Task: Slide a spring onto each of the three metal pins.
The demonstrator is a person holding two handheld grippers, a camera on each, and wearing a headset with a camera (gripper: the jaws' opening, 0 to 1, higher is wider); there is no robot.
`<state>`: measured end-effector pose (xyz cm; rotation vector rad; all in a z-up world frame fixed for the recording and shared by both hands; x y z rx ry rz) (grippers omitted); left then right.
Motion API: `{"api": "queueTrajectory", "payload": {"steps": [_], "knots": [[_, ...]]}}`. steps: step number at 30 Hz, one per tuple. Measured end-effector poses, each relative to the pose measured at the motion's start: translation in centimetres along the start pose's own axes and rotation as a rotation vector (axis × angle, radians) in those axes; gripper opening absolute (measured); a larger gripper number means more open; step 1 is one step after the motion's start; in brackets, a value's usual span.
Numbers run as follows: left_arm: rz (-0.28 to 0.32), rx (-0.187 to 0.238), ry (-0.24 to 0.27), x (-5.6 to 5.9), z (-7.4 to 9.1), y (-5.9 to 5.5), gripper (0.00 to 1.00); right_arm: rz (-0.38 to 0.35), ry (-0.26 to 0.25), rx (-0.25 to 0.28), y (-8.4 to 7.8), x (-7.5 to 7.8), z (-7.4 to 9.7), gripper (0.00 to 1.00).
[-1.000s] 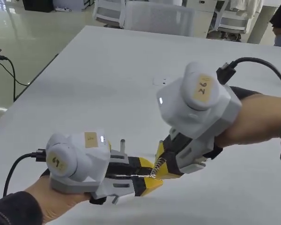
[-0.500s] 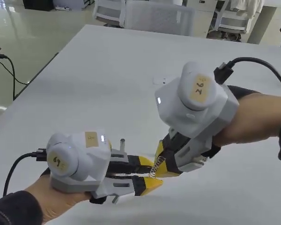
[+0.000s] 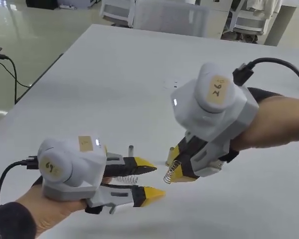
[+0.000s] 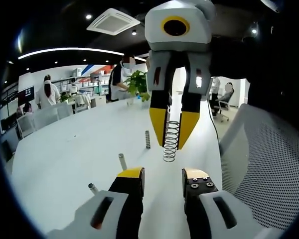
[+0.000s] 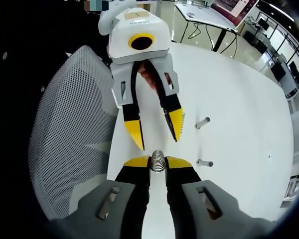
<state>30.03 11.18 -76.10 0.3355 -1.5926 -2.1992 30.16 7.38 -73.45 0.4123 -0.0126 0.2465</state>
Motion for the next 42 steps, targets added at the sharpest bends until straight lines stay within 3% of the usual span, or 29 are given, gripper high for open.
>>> {"api": "queueTrajectory", "payload": {"steps": [21, 33, 42], "knots": [[0.084, 0.01, 0.145, -3.0, 3.5, -1.8, 0.5, -0.03, -0.033, -0.012, -1.0, 1.4, 0.3, 0.13], [0.104, -0.004, 0.207, -4.0, 4.6, -2.6, 0.56, -0.054, -0.066, -0.029, -1.8, 2.8, 0.5, 0.13], [0.107, -0.022, 0.244, -4.8, 5.0, -3.3, 0.61, -0.095, -0.114, -0.051, -2.9, 5.2, 0.7, 0.13]]}}
Point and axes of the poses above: the centre of the closed fingertips' face, and the gripper's own axes: z roughly backward along the fingers, x roughly to its right, y roughly out of its top, the point moved 2 cm from there along z, roughly backward along the fingers, and after that the axes turned 2 degrees about z, right-handed, at the moved point
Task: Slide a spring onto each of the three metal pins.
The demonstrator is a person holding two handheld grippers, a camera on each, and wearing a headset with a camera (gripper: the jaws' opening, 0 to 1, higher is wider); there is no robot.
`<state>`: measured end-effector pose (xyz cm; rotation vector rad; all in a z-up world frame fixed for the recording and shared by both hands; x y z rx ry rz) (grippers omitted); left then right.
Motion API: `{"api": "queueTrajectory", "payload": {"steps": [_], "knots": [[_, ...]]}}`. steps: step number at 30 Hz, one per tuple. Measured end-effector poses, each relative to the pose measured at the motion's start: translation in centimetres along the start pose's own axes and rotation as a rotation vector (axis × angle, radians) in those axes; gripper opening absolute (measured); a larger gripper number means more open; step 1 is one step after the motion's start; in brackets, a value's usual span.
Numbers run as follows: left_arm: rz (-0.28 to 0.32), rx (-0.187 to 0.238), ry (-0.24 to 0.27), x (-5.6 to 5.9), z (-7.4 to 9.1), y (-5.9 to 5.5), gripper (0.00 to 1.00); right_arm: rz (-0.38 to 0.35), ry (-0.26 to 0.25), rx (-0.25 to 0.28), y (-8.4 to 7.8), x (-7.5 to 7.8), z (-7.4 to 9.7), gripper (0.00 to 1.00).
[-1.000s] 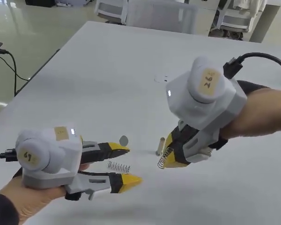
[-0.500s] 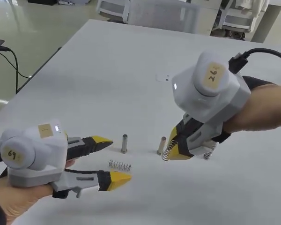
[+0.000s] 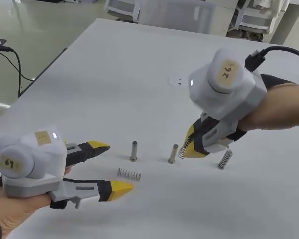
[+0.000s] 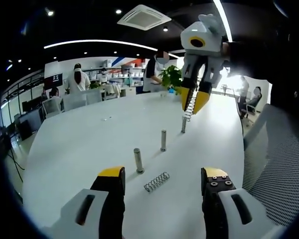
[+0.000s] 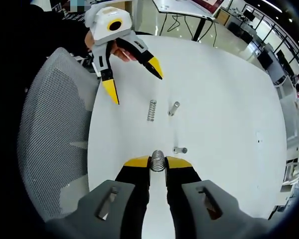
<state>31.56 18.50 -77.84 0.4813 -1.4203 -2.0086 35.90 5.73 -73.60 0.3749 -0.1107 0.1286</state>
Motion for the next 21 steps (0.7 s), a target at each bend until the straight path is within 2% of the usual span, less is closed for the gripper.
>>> {"api": "queueTrajectory", "payload": {"steps": [8, 13, 21], "knots": [[0.009, 0.007, 0.025, -0.8, 0.1, 0.0, 0.65, -0.032, -0.029, -0.018, -0.7, 2.0, -0.2, 0.13], [0.002, 0.01, 0.033, -1.0, 0.1, 0.1, 0.68, -0.021, -0.053, -0.033, -0.8, 3.0, -0.9, 0.13], [0.0, 0.014, 0.036, -1.2, -0.1, 0.3, 0.74, -0.028, -0.034, -0.045, -1.0, 3.7, -2.4, 0.13]]}}
Point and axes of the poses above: the centre of the closed fingertips' face, and the gripper's own axes: z roughly backward along the fingers, x roughly to its right, y roughly out of its top, the point moved 2 cm from there along z, roughly backward along the fingers, and after that the axes turned 2 degrees about z, right-handed, at the moved point
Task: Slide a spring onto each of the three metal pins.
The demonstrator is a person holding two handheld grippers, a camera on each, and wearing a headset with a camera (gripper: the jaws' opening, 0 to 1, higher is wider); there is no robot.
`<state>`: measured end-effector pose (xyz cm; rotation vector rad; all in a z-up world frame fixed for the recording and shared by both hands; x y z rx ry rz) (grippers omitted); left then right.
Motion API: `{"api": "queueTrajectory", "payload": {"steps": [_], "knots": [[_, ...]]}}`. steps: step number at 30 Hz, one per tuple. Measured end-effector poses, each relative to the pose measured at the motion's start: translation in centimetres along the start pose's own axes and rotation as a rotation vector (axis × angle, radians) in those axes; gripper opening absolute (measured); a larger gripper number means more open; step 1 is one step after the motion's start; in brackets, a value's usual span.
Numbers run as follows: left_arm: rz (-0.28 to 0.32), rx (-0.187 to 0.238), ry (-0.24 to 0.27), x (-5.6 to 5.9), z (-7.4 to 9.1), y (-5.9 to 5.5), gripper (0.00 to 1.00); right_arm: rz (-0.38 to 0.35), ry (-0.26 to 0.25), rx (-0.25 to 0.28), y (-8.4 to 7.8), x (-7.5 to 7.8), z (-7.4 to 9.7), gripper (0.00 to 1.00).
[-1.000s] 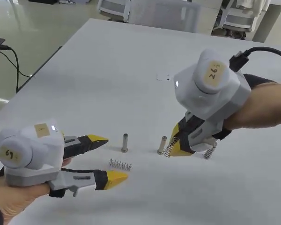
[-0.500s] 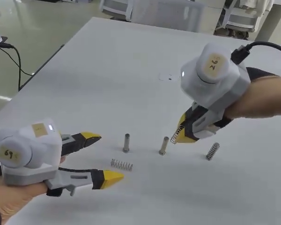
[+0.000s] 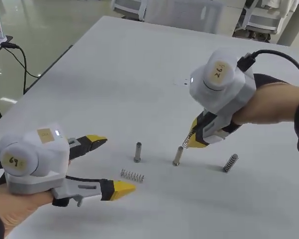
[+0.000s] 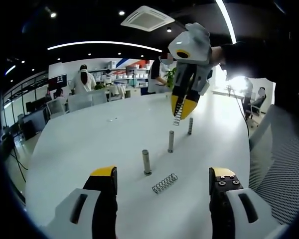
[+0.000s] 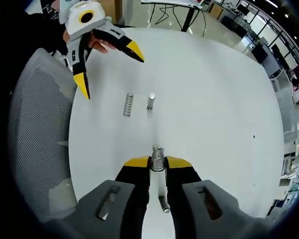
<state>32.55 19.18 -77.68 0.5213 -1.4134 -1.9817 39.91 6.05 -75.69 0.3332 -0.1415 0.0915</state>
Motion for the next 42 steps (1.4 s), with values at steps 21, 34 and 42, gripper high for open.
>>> {"api": "queueTrajectory", "payload": {"steps": [21, 34, 42], "knots": [[0.025, 0.02, -0.055, 0.2, -0.3, -0.1, 0.79, 0.004, 0.019, -0.023, 0.2, 0.4, -1.4, 0.13], [0.029, 0.022, -0.077, 0.2, -0.4, -0.2, 0.77, -0.001, 0.037, -0.039, -0.2, 0.7, -2.3, 0.13], [0.025, 0.02, -0.078, 0.1, -0.5, -0.2, 0.78, 0.002, 0.046, -0.055, -0.4, 0.5, -3.4, 0.13]]}}
Point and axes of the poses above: the centre of the closed fingertips' face, and the gripper's own axes: z roughly backward along the fingers, x roughly to its right, y roughly out of its top, the point moved 2 cm from there along z, roughly backward along the fingers, and after that the axes turned 2 degrees about z, right-handed, at the moved point
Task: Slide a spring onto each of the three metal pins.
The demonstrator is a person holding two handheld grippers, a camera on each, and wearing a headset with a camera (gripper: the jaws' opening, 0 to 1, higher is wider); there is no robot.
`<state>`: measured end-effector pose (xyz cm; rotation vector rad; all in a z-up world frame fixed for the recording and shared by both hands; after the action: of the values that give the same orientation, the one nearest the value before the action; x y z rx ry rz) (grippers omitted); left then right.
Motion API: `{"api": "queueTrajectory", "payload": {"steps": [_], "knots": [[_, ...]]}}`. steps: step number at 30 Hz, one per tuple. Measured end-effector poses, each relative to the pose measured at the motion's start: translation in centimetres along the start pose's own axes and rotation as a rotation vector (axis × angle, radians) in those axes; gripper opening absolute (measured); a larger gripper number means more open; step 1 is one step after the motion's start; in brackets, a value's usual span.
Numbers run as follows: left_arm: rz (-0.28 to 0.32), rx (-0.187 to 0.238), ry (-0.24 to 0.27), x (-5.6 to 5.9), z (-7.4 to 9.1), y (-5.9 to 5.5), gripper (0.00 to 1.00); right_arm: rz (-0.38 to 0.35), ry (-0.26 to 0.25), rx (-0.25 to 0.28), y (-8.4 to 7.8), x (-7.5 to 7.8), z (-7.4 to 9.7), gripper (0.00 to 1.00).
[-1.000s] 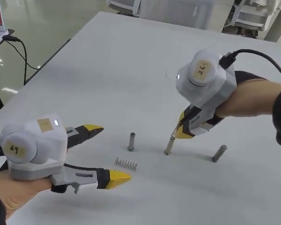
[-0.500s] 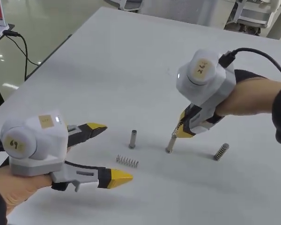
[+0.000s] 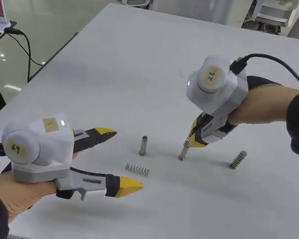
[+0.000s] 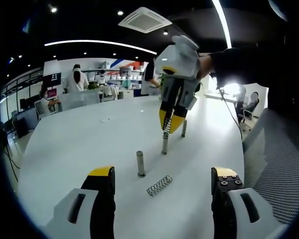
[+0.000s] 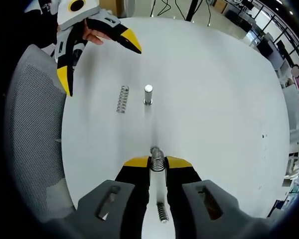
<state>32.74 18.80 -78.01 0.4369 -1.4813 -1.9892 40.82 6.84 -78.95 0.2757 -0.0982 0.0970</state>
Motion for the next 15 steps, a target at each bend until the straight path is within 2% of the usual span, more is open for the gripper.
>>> {"api": "queueTrajectory", "payload": {"steps": [15], "knots": [[-0.005, -0.009, -0.004, 0.1, 0.0, 0.0, 0.77, -0.047, 0.035, -0.01, -0.6, -0.7, -2.5, 0.13]]}}
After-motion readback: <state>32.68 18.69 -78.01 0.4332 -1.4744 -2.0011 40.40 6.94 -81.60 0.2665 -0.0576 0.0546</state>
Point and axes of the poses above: the centre of the closed fingertips' face, and the gripper's own axes: z roughly backward along the fingers, x roughly to its right, y roughly out of its top, the point moved 2 cm from there along z, roughly backward along the fingers, and after that the axes turned 2 degrees about z, right-handed, at the moved point
